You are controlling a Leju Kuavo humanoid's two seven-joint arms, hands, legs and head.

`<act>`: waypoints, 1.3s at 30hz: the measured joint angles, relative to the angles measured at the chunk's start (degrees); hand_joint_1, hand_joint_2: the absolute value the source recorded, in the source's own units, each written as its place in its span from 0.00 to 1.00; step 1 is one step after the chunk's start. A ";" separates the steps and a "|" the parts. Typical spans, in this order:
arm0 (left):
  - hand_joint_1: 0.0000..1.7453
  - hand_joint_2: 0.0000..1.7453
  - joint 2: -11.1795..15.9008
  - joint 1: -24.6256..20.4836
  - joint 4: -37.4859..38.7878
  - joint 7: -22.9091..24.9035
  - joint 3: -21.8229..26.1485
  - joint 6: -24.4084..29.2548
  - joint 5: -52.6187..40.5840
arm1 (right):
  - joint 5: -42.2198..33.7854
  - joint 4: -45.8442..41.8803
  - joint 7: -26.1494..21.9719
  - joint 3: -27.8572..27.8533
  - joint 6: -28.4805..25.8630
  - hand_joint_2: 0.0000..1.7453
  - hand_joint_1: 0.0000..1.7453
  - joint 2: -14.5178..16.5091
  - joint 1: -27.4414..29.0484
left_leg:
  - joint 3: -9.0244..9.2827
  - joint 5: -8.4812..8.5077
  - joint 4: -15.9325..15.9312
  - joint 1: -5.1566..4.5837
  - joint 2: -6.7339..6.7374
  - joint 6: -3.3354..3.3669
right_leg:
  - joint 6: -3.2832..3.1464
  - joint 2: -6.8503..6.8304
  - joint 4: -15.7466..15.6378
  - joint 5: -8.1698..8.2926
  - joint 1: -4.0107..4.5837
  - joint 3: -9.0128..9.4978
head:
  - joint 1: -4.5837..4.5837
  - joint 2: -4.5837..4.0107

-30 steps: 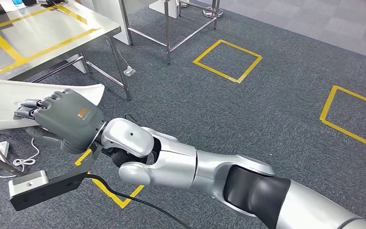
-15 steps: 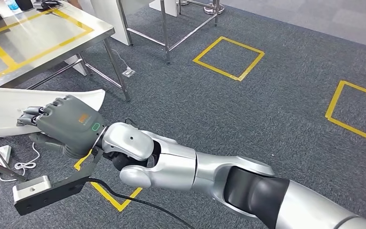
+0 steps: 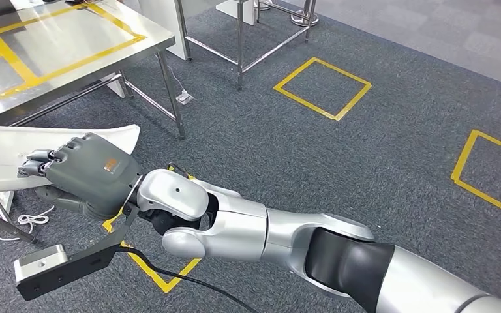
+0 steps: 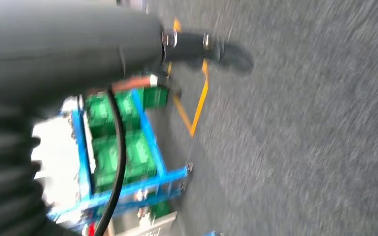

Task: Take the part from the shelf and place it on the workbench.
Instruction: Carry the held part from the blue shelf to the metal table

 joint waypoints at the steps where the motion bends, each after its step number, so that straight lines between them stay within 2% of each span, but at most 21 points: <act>1: 0.00 1.00 -0.01 0.06 0.01 -0.04 0.00 0.00 0.08 | 0.00 0.00 0.00 0.07 0.02 1.00 1.00 -0.03 0.15 | 0.30 -0.37 0.01 -0.01 -0.15 0.07 | 0.16 0.04 3.35 -1.10 -0.02 -2.66 | 0.03 0.00; 2: 0.00 1.00 -0.01 0.16 0.01 -0.09 0.01 0.00 0.14 | 0.01 0.01 0.01 0.15 0.04 1.00 1.00 -0.05 0.34 | 0.68 -0.75 0.02 -0.02 -0.31 0.07 | 0.23 0.06 5.37 -1.48 -0.03 -4.74 | 0.05 0.00; 3: 0.00 1.00 -0.01 0.27 0.01 -0.14 0.01 0.00 0.16 | 0.01 0.01 0.03 0.24 0.05 1.00 1.00 -0.08 0.49 | 1.16 -1.15 0.03 -0.04 -0.46 0.01 | 0.18 0.08 5.50 -0.67 -0.02 -5.87 | 0.08 0.00; 4: 0.00 1.00 -0.01 0.34 0.01 -0.20 0.02 0.00 0.16 | 0.02 0.01 0.02 0.30 0.05 1.00 1.00 -0.09 0.56 | 1.74 -1.59 0.05 -0.06 -0.61 -0.08 | 0.01 0.10 3.44 1.48 0.01 -5.83 | 0.09 0.00; 6: 0.00 1.00 -0.07 0.39 0.04 -0.29 0.03 0.00 0.18 | 0.02 0.01 0.02 0.33 0.06 1.00 1.00 -0.09 0.59 | 2.98 -2.54 0.08 -0.12 -0.84 -0.34 | -0.72 0.23 -4.28 7.18 0.29 -3.65 | 0.08 0.00; 8: 0.00 1.00 -0.16 0.38 0.09 -0.27 0.08 0.00 0.23 | 0.02 -0.01 0.01 0.38 0.09 1.00 1.00 -0.05 0.61 | 3.63 -3.34 0.06 -0.17 -1.05 -0.86 | -1.43 0.48 -9.64 8.95 0.70 -1.81 | 0.05 0.00; 11: 0.00 1.00 -0.19 0.51 0.17 -0.22 0.29 0.00 0.30 | 0.02 -0.13 0.13 0.43 0.10 1.00 1.00 0.06 0.79 | 4.02 -3.55 0.71 -0.23 -1.00 -1.89 | -2.20 0.59 -11.00 8.88 0.63 -0.54 | 0.10 0.00; 13: 0.00 1.00 -0.20 0.46 0.21 -0.22 0.38 0.00 0.33 | 0.02 -0.26 0.11 0.44 0.09 1.00 1.00 0.22 0.74 | 3.03 -3.80 3.44 -0.23 -0.60 -2.43 | -2.88 0.49 -11.41 8.70 0.32 0.73 | -0.11 0.00; 16: 0.00 1.00 -0.08 0.32 0.21 -0.21 0.42 0.00 0.34 | 0.02 -0.35 0.09 0.44 0.09 1.00 1.00 0.47 0.86 | -2.69 -6.77 12.42 0.06 -0.18 -3.13 | -3.33 0.38 -11.54 7.59 0.14 2.10 | -0.45 0.00; 18: 0.00 1.00 0.01 0.50 0.21 -0.19 0.47 0.00 0.34 | 0.03 -0.34 0.14 0.45 0.13 1.00 1.00 0.50 1.26 | -5.62 -7.63 14.93 0.33 -0.10 -3.60 | -3.14 0.40 -11.48 6.61 0.00 3.13 | -0.44 0.00; 19: 0.00 1.00 0.02 0.58 0.21 -0.19 0.50 0.00 0.34 | 0.05 -0.34 0.15 0.45 0.15 1.00 1.00 0.50 1.34 | -5.83 -6.42 13.50 0.50 -0.02 -3.77 | -2.95 0.43 -11.39 6.04 -0.16 3.76 | -0.45 0.00; 21: 0.00 1.00 0.03 0.66 0.21 -0.18 0.54 0.00 0.35 | 0.13 -0.34 0.14 0.46 0.17 1.00 1.00 0.51 1.29 | -4.24 -1.25 6.58 0.95 0.42 -4.33 | -2.34 0.39 -11.13 4.74 -0.49 4.94 | -0.47 0.00; 23: 0.00 1.00 -0.02 0.66 0.31 -0.14 0.71 0.00 0.36 | 0.18 -0.34 0.11 0.46 0.21 1.00 1.00 0.55 1.15 | -2.81 1.52 1.44 0.95 0.89 -3.98 | -1.50 0.40 -10.85 3.58 -0.51 5.72 | -0.86 0.00; 27: 0.00 1.00 -0.08 0.79 0.40 -0.01 1.11 0.00 0.37 | 0.19 -0.34 0.09 0.46 0.26 1.00 1.00 0.61 0.94 | -1.93 1.14 0.84 0.76 0.54 -1.59 | -0.16 0.36 -9.22 3.48 -0.39 5.61 | -0.87 0.00; 29: 0.00 1.00 -0.09 0.80 0.40 -0.01 1.23 0.00 0.38 | 0.18 -0.34 0.07 0.46 0.25 1.00 1.00 0.62 0.78 | -1.21 0.56 0.75 0.76 0.32 -0.86 | 0.22 0.36 -4.02 3.64 -0.50 2.29 | -0.72 0.00; 31: 0.00 1.00 -0.08 0.82 0.40 -0.02 1.31 0.00 0.38 | 0.18 -0.33 0.07 0.46 0.25 1.00 1.00 0.59 0.83 | -0.49 -0.29 0.72 0.56 0.19 -0.34 | 0.43 0.37 2.81 1.49 -0.45 -2.89 | -0.61 0.00; 33: 0.00 1.00 -0.08 0.90 0.40 -0.09 1.33 0.00 0.37 | 0.17 -0.32 0.09 0.46 0.26 1.00 1.00 0.55 1.03 | 0.49 -1.25 0.72 0.22 0.02 -0.09 | 0.19 0.37 5.78 -0.56 -0.28 -6.54 | -0.58 0.00; 34: 0.00 1.00 -0.08 0.93 0.40 -0.15 1.33 0.00 0.37 | 0.17 -0.32 0.09 0.46 0.26 1.00 1.00 0.54 1.07 | 1.15 -1.78 0.72 0.02 -0.09 -0.04 | -0.19 0.39 4.63 0.10 -0.09 -7.02 | -0.57 0.00; 35: 0.00 1.00 -0.08 0.94 0.40 -0.24 1.33 0.00 0.36 | 0.17 -0.32 0.09 0.46 0.26 1.00 1.00 0.54 1.07 | 1.90 -2.32 0.71 -0.21 -0.20 -0.01 | -0.74 0.42 1.83 2.09 0.18 -6.61 | -0.55 0.00; 37: 0.00 1.00 -0.26 0.91 0.44 -0.36 1.33 0.00 0.36 | 0.18 -0.32 0.08 0.45 0.26 1.00 1.00 0.54 1.00 | 3.31 -3.41 0.68 -0.60 -0.38 -0.07 | -2.32 0.57 -5.74 7.76 1.06 -4.51 | -0.63 0.00; 39: 0.00 1.00 -0.48 0.80 0.46 -0.40 1.33 0.00 0.34 | 0.18 -0.33 0.09 0.44 0.28 1.00 1.00 0.51 0.91 | 4.26 -4.25 0.47 -0.69 -0.53 -0.52 | -3.37 0.90 -10.00 9.92 1.76 -2.98 | -0.58 0.00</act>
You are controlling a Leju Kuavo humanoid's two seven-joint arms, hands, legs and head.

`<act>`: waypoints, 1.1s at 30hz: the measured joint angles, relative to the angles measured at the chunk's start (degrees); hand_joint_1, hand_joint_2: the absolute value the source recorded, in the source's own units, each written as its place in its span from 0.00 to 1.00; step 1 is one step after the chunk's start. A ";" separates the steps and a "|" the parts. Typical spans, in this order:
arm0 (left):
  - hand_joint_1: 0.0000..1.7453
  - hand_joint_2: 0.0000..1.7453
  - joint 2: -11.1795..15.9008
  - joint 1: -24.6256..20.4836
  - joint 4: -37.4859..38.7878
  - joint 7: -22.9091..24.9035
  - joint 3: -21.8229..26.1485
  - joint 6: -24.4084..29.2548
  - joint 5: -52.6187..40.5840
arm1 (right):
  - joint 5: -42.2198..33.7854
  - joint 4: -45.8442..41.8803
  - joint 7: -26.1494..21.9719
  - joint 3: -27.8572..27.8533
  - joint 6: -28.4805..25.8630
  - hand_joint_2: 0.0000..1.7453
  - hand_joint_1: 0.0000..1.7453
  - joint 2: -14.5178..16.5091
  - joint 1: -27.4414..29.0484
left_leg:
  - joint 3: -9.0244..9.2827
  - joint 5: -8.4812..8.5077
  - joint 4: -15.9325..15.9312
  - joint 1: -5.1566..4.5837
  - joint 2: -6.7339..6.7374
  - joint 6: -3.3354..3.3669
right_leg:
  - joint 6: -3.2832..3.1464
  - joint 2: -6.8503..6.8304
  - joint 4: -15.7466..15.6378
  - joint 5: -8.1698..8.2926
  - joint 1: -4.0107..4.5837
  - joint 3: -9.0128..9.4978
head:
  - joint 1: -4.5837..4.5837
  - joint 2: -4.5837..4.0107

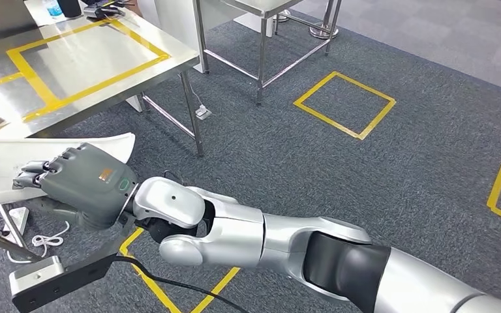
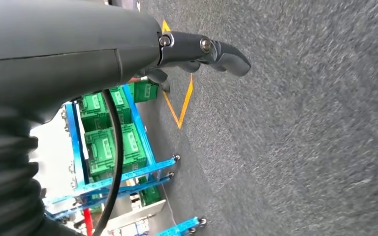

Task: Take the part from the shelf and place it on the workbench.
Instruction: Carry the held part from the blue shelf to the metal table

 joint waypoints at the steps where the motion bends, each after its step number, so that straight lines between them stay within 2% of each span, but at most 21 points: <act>1: 0.00 1.00 -0.06 -0.06 0.01 -0.02 0.00 0.00 -0.04 | -0.01 0.00 0.03 -0.02 0.01 1.00 1.00 -0.02 -0.02 | 0.42 0.00 0.11 -0.02 -0.06 -0.39 | -0.21 0.18 -0.53 -0.25 0.10 0.42 | 0.05 0.00; 3: 0.00 1.00 0.04 -0.16 -0.04 -0.05 -0.01 -0.03 -0.13 | -0.02 -0.02 0.03 -0.06 -0.01 1.00 1.00 -0.01 -0.09 | 1.07 0.11 0.90 -0.02 -0.02 -1.06 | -0.50 0.17 -1.45 -0.33 -0.21 2.26 | 0.22 0.00; 5: 0.00 1.00 0.03 -0.38 -0.04 -0.11 -0.01 -0.16 -0.18 | -0.01 -0.04 -0.03 -0.07 -0.03 1.00 1.00 0.08 -0.28 | -0.40 -0.12 4.66 0.00 0.19 -1.65 | -0.81 0.00 -1.99 -0.62 -0.65 4.12 | -0.20 0.00; 8: 0.00 1.00 0.10 -0.53 -0.02 -0.04 -0.01 -0.26 -0.33 | 0.01 -0.03 0.03 -0.05 -0.02 1.00 1.00 0.10 -0.17 | -7.04 -3.42 13.79 0.40 0.43 -2.63 | -0.89 -0.08 -2.13 -1.95 -0.91 5.59 | -0.63 0.00; 9: 0.00 1.00 0.14 -0.46 -0.03 0.02 -0.02 -0.26 -0.43 | 0.03 -0.02 0.08 -0.05 -0.02 1.00 1.00 0.09 0.04 | -8.79 -4.54 15.18 0.52 0.48 -2.81 | -0.80 -0.04 -2.13 -2.50 -0.99 6.12 | -0.64 0.00; 10: 0.00 1.00 0.15 -0.40 -0.03 0.07 -0.02 -0.26 -0.52 | 0.08 -0.02 0.11 -0.05 -0.02 1.00 1.00 0.08 0.21 | -9.76 -4.69 14.88 0.62 0.54 -2.89 | -0.65 0.01 -2.11 -3.10 -1.12 6.75 | -0.63 0.00; 11: 0.00 1.00 0.16 -0.36 -0.03 0.09 -0.02 -0.26 -0.59 | 0.12 -0.02 0.13 -0.05 -0.03 1.00 1.00 0.08 0.31 | -9.91 -3.54 12.87 0.73 0.62 -2.95 | -0.44 0.05 -2.10 -3.74 -1.29 7.51 | -0.63 0.00; 13: 0.00 1.00 0.14 -0.29 0.00 0.16 -0.02 -0.26 -0.62 | 0.18 -0.01 0.13 -0.05 -0.03 1.00 1.00 0.06 0.33 | -8.76 2.44 5.52 1.06 0.92 -3.31 | 0.14 0.04 -1.93 -5.16 -1.49 9.04 | -0.77 0.00; 15: 0.00 1.00 0.14 -0.28 0.05 0.27 -0.02 -0.22 -0.69 | 0.20 0.00 0.15 -0.05 -0.02 1.00 1.00 0.01 0.33 | -7.81 6.59 0.47 1.19 1.29 -2.89 | 0.92 0.04 -1.73 -6.61 -1.41 9.83 | -1.21 0.00; 16: 0.00 1.00 0.12 -0.27 0.07 0.31 -0.02 -0.20 -0.73 | 0.21 0.01 0.18 -0.07 -0.02 1.00 1.00 -0.05 0.33 | -7.67 7.14 -0.42 1.21 1.37 -2.36 | 1.35 0.06 -1.49 -7.05 -1.31 10.08 | -1.31 0.00; 18: 0.00 1.00 0.09 -0.35 0.04 0.39 -0.02 -0.19 -0.77 | 0.24 0.00 0.19 -0.09 -0.04 1.00 1.00 -0.14 0.26 | -7.04 6.46 -0.36 1.16 1.23 -1.17 | 2.06 0.00 -0.66 -7.26 -1.34 10.14 | -1.08 0.00; 19: 0.00 1.00 0.06 -0.38 0.03 0.39 -0.02 -0.19 -0.78 | 0.25 -0.01 0.17 -0.10 -0.08 1.00 1.00 -0.17 0.20 | -6.61 6.15 -0.40 1.27 1.15 -0.71 | 2.35 -0.04 0.88 -6.85 -1.39 9.55 | -0.96 0.00; 21: 0.00 1.00 0.03 -0.49 0.01 0.38 -0.02 -0.19 -0.79 | 0.26 -0.02 0.15 -0.11 -0.10 1.00 1.00 -0.19 0.15 | -5.55 5.33 -0.46 1.29 1.03 -0.06 | 2.85 -0.16 6.65 -6.93 -1.55 5.90 | -0.83 0.00; 23: 0.00 1.00 0.05 -0.55 -0.01 0.38 -0.02 -0.18 -0.80 | 0.27 -0.01 0.16 -0.11 -0.09 1.00 1.00 -0.29 0.33 | -4.45 4.19 -0.48 1.19 0.97 0.24 | 3.25 -0.19 13.21 -9.53 -1.62 0.65 | -0.71 0.00; 25: 0.00 1.00 0.05 -0.54 -0.01 0.38 -0.02 -0.18 -0.84 | 0.31 0.00 0.16 -0.11 -0.08 1.00 1.00 -0.44 0.54 | -3.00 2.90 -0.48 1.08 0.82 0.26 | 3.28 -0.20 15.08 -11.97 -1.61 -2.79 | -0.65 0.00; 26: 0.00 1.00 0.05 -0.54 -0.01 0.36 -0.02 -0.18 -0.86 | 0.33 0.01 0.16 -0.11 -0.07 1.00 1.00 -0.50 0.57 | -2.09 2.21 -0.48 1.00 0.74 0.23 | 3.06 -0.20 13.52 -11.50 -1.55 -3.27 | -0.62 0.00; 27: 0.00 1.00 0.04 -0.54 -0.01 0.31 -0.02 -0.18 -0.90 | 0.35 0.01 0.16 -0.11 -0.07 1.00 1.00 -0.54 0.58 | -1.10 1.48 -0.50 0.91 0.68 0.19 | 2.66 -0.20 10.39 -9.34 -1.41 -2.98 | -0.60 0.00; 29: 0.00 1.00 -0.11 -0.57 0.03 0.21 -0.02 -0.18 -0.99 | 0.49 0.02 0.15 -0.11 -0.09 1.00 1.00 -0.61 0.58 | 0.47 0.04 -0.55 0.72 0.51 -0.03 | 1.45 -0.08 2.97 -2.49 -0.87 -1.68 | -0.65 0.00; 30: 0.00 1.00 -0.21 -0.64 0.04 0.17 -0.02 -0.18 -1.07 | 0.58 0.03 0.15 -0.11 -0.07 1.00 1.00 -0.64 0.58 | 1.03 -0.68 -0.57 0.62 0.40 -0.27 | 1.00 0.13 0.52 -0.03 -0.59 -1.05 | -0.70 0.00; 31: 0.00 1.00 -0.29 -0.71 0.03 0.15 -0.02 -0.18 -1.14 | 0.69 0.04 0.19 -0.11 -0.05 1.00 1.00 -0.68 0.60 | 1.62 -1.17 -0.42 0.56 0.28 -0.57 | 0.73 0.32 -0.75 1.26 -0.44 -0.63 | -0.73 0.00; 33: 0.00 1.00 -0.31 -0.88 -0.04 0.12 -0.02 -0.19 -1.22 | 0.90 0.03 0.21 -0.14 -0.02 1.00 1.00 -0.60 0.50 | 2.08 -1.28 0.62 0.48 0.16 -1.32 | 0.48 0.53 -1.17 1.03 -0.52 0.49 | -0.72 0.00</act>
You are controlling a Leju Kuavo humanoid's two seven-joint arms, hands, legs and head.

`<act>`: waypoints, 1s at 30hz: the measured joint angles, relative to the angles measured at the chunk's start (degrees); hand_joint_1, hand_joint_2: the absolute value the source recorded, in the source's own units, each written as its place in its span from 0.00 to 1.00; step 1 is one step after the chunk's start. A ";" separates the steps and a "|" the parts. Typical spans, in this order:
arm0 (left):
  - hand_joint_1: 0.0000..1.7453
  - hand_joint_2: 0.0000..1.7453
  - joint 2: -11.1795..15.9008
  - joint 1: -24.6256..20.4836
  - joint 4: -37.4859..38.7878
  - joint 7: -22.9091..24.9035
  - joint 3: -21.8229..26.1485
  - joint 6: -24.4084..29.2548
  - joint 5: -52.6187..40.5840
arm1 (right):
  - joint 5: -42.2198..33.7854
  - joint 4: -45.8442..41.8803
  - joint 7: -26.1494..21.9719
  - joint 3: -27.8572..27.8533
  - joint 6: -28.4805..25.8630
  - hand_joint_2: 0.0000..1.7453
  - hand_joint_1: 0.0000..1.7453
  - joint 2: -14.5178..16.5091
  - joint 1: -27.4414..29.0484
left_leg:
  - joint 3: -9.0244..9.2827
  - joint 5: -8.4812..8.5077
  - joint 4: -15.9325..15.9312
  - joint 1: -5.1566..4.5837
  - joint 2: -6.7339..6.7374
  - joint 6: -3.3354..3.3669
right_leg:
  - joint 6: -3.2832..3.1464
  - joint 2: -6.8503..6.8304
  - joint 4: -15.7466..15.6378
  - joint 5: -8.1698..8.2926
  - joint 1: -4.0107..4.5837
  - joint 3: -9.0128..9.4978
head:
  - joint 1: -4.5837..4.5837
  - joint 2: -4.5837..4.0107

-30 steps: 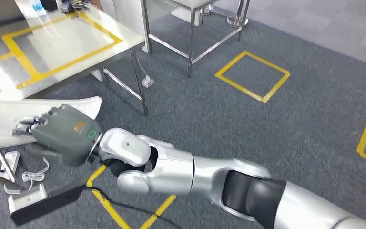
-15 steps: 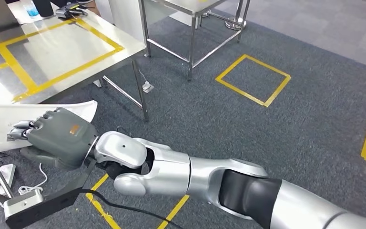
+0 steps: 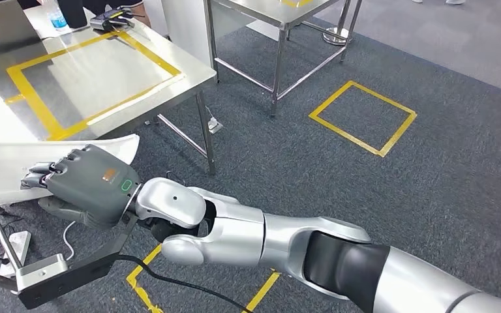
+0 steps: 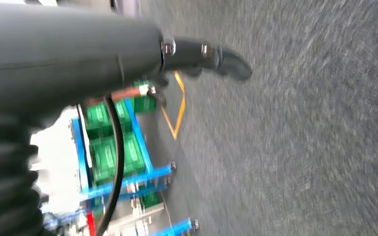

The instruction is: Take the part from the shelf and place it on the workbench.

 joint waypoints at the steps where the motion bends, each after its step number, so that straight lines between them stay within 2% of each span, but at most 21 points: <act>1: 0.00 1.00 -0.01 -0.07 -0.03 -0.03 0.00 -0.01 -0.01 | 0.10 -0.01 0.02 -0.02 -0.01 1.00 1.00 0.10 -0.08 | -0.41 0.41 1.51 0.04 0.05 -0.30 | -0.25 -0.06 -0.20 -0.18 -0.11 0.72 | -0.01 0.00; 3: 0.00 1.00 -0.03 -0.26 -0.03 -0.08 0.00 -0.01 -0.03 | 0.26 -0.03 -0.04 -0.03 -0.04 1.00 1.00 0.27 -0.23 | -3.47 0.33 6.62 0.18 0.24 -0.77 | -0.92 -0.14 -0.38 -0.99 -0.26 2.23 | -0.15 0.00; 4: 0.00 1.00 -0.02 -0.30 -0.03 -0.08 0.00 -0.01 -0.03 | 0.29 -0.02 -0.03 -0.03 -0.04 1.00 1.00 0.29 -0.21 | -5.48 -0.62 9.67 0.23 0.32 -0.89 | -1.16 -0.18 -0.40 -1.59 -0.24 2.85 | -0.22 0.00; 6: 0.00 1.00 0.08 -0.21 -0.02 -0.07 0.00 -0.01 -0.05 | 0.31 -0.01 -0.03 -0.02 -0.03 1.00 1.00 0.29 -0.06 | -9.56 -3.85 14.07 0.29 0.37 -1.19 | -1.31 -0.12 -0.38 -2.86 -0.27 4.10 | -0.26 0.00; 7: 0.00 1.00 0.11 -0.12 -0.02 -0.06 0.00 -0.01 -0.07 | 0.30 0.00 -0.01 -0.02 -0.02 1.00 1.00 0.28 0.02 | -10.83 -4.81 14.42 0.35 0.41 -1.36 | -1.26 -0.05 -0.37 -3.56 -0.30 4.89 | -0.25 0.00; 8: 0.00 1.00 0.14 -0.05 -0.02 -0.06 0.00 -0.01 -0.07 | 0.31 0.00 -0.01 -0.02 -0.02 1.00 1.00 0.28 0.07 | -11.37 -4.59 13.26 0.42 0.46 -1.57 | -1.17 0.02 -0.34 -4.31 -0.36 5.78 | -0.27 0.00; 9: 0.00 1.00 0.15 -0.01 -0.03 -0.06 0.00 -0.01 -0.07 | 0.31 0.00 -0.01 -0.02 -0.01 1.00 1.00 0.28 0.09 | -11.18 -2.87 10.56 0.51 0.52 -1.74 | -1.02 0.06 -0.28 -5.10 -0.45 6.75 | -0.26 0.00; 10: 0.00 1.00 0.15 0.08 -0.02 -0.06 0.00 -0.01 -0.07 | 0.31 0.01 -0.02 -0.02 -0.01 1.00 1.00 0.28 0.10 | -10.62 0.29 6.92 0.62 0.61 -1.91 | -0.80 0.06 -0.22 -5.94 -0.50 7.53 | -0.27 0.00; 12: 0.00 1.00 0.15 0.22 0.03 -0.06 0.00 0.00 -0.05 | 0.32 0.08 -0.06 0.00 0.03 1.00 1.00 0.30 0.09 | -9.77 5.92 1.13 0.60 0.91 -1.47 | -0.19 0.08 0.16 -7.50 -0.47 8.74 | -0.54 0.00; 13: 0.00 1.00 0.14 0.30 0.06 -0.05 0.00 0.00 -0.04 | 0.31 0.11 -0.06 0.01 0.06 1.00 1.00 0.31 0.08 | -9.56 7.41 -0.17 0.51 1.01 -0.98 | 0.18 0.09 0.19 -8.02 -0.42 9.01 | -0.64 0.00; 15: 0.00 1.00 0.10 0.31 0.06 -0.02 0.00 0.01 -0.01 | 0.31 0.15 -0.05 0.00 0.08 1.00 1.00 0.36 -0.05 | -8.96 7.30 -0.56 0.42 1.02 0.13 | 0.85 0.13 0.58 -8.19 -0.31 9.24 | -0.60 0.00; 17: 0.00 1.00 0.08 0.32 0.03 -0.04 0.00 0.01 0.02 | 0.32 0.14 -0.07 -0.02 0.03 1.00 1.00 0.41 -0.23 | -7.99 6.80 -0.88 0.66 0.89 0.83 | 1.51 -0.08 3.61 -7.38 -0.35 7.81 | -0.40 0.00; 18: 0.00 1.00 0.07 0.30 0.01 -0.05 0.00 0.01 0.02 | 0.32 0.13 -0.08 -0.02 0.02 1.00 1.00 0.43 -0.31 | -7.40 6.40 -1.00 0.77 0.82 1.10 | 1.87 -0.21 6.49 -7.35 -0.48 5.97 | -0.32 0.00; 20: 0.00 1.00 0.09 0.30 -0.01 -0.05 0.00 0.01 0.04 | 0.32 0.14 -0.07 -0.02 0.04 1.00 1.00 0.40 -0.27 | -6.31 5.34 -1.12 0.84 0.81 1.40 | 2.50 -0.39 13.11 -9.24 -0.87 0.88 | -0.20 0.00; 22: 0.00 1.00 0.09 0.37 -0.01 -0.03 0.00 0.01 0.08 | 0.32 0.15 -0.07 -0.02 0.08 1.00 1.00 0.35 -0.08 | -5.01 4.12 -1.13 0.92 0.77 1.29 | 2.79 -0.49 16.47 -11.88 -1.25 -3.21 | -0.18 0.00; 23: 0.00 1.00 0.09 0.39 -0.01 -0.01 0.00 0.01 0.12 | 0.32 0.15 -0.08 -0.02 0.09 1.00 1.00 0.33 -0.02 | -4.20 3.48 -1.13 0.98 0.72 1.15 | 2.90 -0.56 15.79 -11.87 -1.40 -4.05 | -0.18 0.00; 24: 0.00 1.00 0.09 0.40 -0.01 0.01 0.00 0.01 0.15 | 0.32 0.16 -0.08 -0.02 0.10 1.00 1.00 0.32 -0.01 | -3.28 2.84 -1.13 1.05 0.68 0.98 | 2.97 -0.65 13.42 -10.43 -1.51 -4.00 | -0.16 0.00; 26: 0.00 1.00 0.07 0.35 -0.01 0.03 0.01 0.01 0.19 | 0.32 0.23 -0.09 -0.02 0.15 1.00 1.00 0.28 -0.01 | -1.45 1.50 -1.03 1.12 0.60 0.52 | 2.86 -0.92 6.01 -4.25 -1.59 -2.61 | -0.09 0.00; 27: 0.00 1.00 0.06 0.28 -0.01 0.06 0.01 0.01 0.20 | 0.32 0.32 -0.10 0.00 0.21 1.00 1.00 0.24 -0.01 | -0.82 0.78 -1.00 1.08 0.52 0.16 | 2.62 -1.08 3.21 -1.96 -1.54 -1.98 | -0.03 0.00; 28: 0.00 1.00 0.06 0.22 -0.02 0.11 0.02 0.01 0.21 | 0.32 0.39 -0.10 0.01 0.27 1.00 1.00 0.20 0.02 | -0.31 0.05 -1.07 1.03 0.53 -0.26 | 2.29 -1.14 1.59 -0.50 -1.43 -1.48 | -0.01 0.00; 30: 0.00 1.00 0.07 0.18 -0.06 0.23 0.03 0.01 0.22 | 0.31 0.50 -0.10 0.01 0.33 1.00 1.00 0.16 -0.02 | 0.74 -0.53 -0.92 0.99 0.58 -1.26 | 1.38 -0.96 1.14 -0.81 -1.29 -0.65 | -0.03 0.00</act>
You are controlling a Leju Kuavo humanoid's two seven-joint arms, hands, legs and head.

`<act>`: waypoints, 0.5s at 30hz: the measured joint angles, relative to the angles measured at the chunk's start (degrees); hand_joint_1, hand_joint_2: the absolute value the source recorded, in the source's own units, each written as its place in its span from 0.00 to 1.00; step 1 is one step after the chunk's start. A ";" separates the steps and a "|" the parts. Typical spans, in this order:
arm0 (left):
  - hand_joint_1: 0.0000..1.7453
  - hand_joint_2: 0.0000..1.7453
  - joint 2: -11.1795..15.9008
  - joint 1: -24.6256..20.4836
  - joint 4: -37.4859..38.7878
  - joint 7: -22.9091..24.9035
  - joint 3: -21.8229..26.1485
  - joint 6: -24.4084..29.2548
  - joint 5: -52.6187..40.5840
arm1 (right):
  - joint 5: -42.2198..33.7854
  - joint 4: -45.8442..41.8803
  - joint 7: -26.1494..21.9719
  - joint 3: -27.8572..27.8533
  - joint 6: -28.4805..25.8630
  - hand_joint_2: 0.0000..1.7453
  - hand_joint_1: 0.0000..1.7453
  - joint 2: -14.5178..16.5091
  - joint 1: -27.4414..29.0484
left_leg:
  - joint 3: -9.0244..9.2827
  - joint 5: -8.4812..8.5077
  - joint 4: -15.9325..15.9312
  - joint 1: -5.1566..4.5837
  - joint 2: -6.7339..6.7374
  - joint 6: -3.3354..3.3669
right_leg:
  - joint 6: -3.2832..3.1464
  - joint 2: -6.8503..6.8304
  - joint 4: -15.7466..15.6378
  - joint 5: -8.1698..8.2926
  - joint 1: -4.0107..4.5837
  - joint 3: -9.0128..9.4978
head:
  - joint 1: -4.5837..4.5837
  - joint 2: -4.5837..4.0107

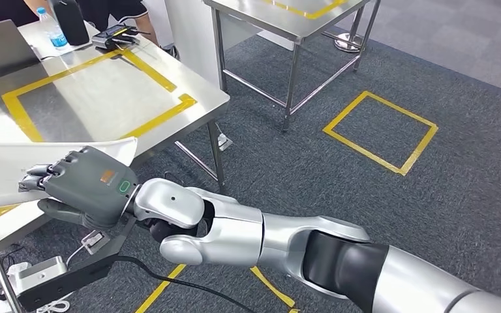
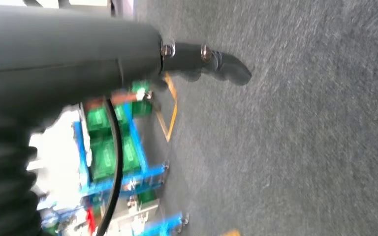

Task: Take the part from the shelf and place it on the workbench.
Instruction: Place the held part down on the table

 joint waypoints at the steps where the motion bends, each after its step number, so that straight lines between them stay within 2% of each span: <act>1: 0.00 1.00 0.01 -0.01 -0.01 0.08 0.00 0.00 0.01 | 0.00 0.01 -0.02 -0.02 -0.01 1.00 1.00 0.07 -0.08 | 0.54 -0.18 0.20 0.07 0.12 -0.40 | -0.53 0.15 -0.18 0.03 0.01 0.70 | -0.03 0.00; 2: 0.00 1.00 0.00 -0.05 -0.01 0.12 0.00 0.00 0.01 | 0.00 0.01 -0.03 -0.03 -0.03 1.00 1.00 0.16 -0.21 | 0.72 -0.46 0.95 0.13 0.15 -0.66 | -1.06 0.24 -0.34 -0.11 -0.02 1.34 | -0.14 0.00; 3: 0.00 1.00 -0.01 -0.16 0.01 0.15 0.01 0.00 0.01 | 0.01 0.01 -0.08 -0.03 -0.04 1.00 1.00 0.27 -0.37 | 0.15 -1.40 2.35 0.19 0.18 -0.74 | -1.55 0.28 -0.42 -0.27 0.03 2.01 | -0.24 0.00; 4: 0.00 1.00 -0.01 -0.26 0.01 0.15 0.00 0.00 0.01 | 0.01 0.00 -0.11 -0.03 -0.05 1.00 1.00 0.35 -0.43 | -1.32 -2.77 4.88 0.16 0.18 -0.77 | -1.93 0.29 -0.49 -0.47 0.11 2.43 | -0.34 0.00; 6: 0.00 1.00 0.02 -0.31 0.01 0.02 0.01 0.00 0.01 | 0.01 0.02 -0.17 -0.03 -0.07 1.00 1.00 0.38 -0.31 | -5.83 -5.62 11.46 -0.01 0.17 -0.78 | -2.43 0.39 -0.47 -1.11 0.47 2.99 | -0.44 0.00; 7: 0.00 1.00 0.04 -0.22 0.01 -0.07 0.01 0.00 -0.01 | 0.01 0.03 -0.18 -0.03 -0.07 1.00 1.00 0.38 -0.14 | -7.88 -6.13 13.73 -0.13 0.17 -0.73 | -2.58 0.48 -0.46 -1.47 0.70 3.30 | -0.44 0.00; 8: 0.00 1.00 0.06 -0.12 0.01 -0.12 0.01 0.00 -0.03 | 0.01 0.04 -0.20 -0.03 -0.08 1.00 1.00 0.38 0.00 | -9.14 -5.42 14.23 -0.27 0.16 -0.51 | -2.67 0.59 -0.45 -1.86 0.92 3.70 | -0.43 0.00; 9: 0.00 1.00 0.06 -0.03 0.02 -0.17 0.01 0.00 -0.07 | 0.01 0.04 -0.22 -0.03 -0.10 1.00 1.00 0.38 0.10 | -9.46 -3.35 12.66 -0.47 0.16 -0.10 | -2.74 0.68 -0.45 -2.28 1.14 4.22 | -0.43 0.00; 11: 0.00 1.00 0.14 0.04 0.03 -0.26 0.01 0.00 -0.16 | 0.06 0.05 -0.28 -0.03 -0.19 1.00 1.00 0.37 0.17 | -8.22 2.55 5.95 -1.14 0.18 1.29 | -2.78 0.76 -0.48 -3.12 1.45 5.38 | -0.40 0.00; 12: 0.00 1.00 0.19 0.01 0.04 -0.30 0.02 0.00 -0.19 | 0.10 0.07 -0.31 -0.02 -0.24 1.00 1.00 0.36 0.23 | -7.65 3.93 2.94 -1.48 0.21 1.86 | -2.73 0.80 -0.49 -3.43 1.52 5.74 | -0.43 0.00; 13: 0.00 1.00 0.25 -0.02 0.04 -0.31 0.02 0.00 -0.21 | 0.14 0.08 -0.31 -0.02 -0.28 1.00 1.00 0.34 0.32 | -7.17 4.55 1.14 -1.77 0.21 2.27 | -2.58 0.83 -0.50 -3.68 1.52 5.87 | -0.41 0.00; 15: 0.00 1.00 0.40 -0.06 0.01 -0.31 0.01 0.00 -0.23 | 0.23 0.08 -0.28 -0.02 -0.37 1.00 1.00 0.31 0.49 | -6.74 4.37 0.11 -1.98 0.20 2.56 | -2.04 0.93 -0.58 -4.06 1.53 5.98 | -0.46 0.00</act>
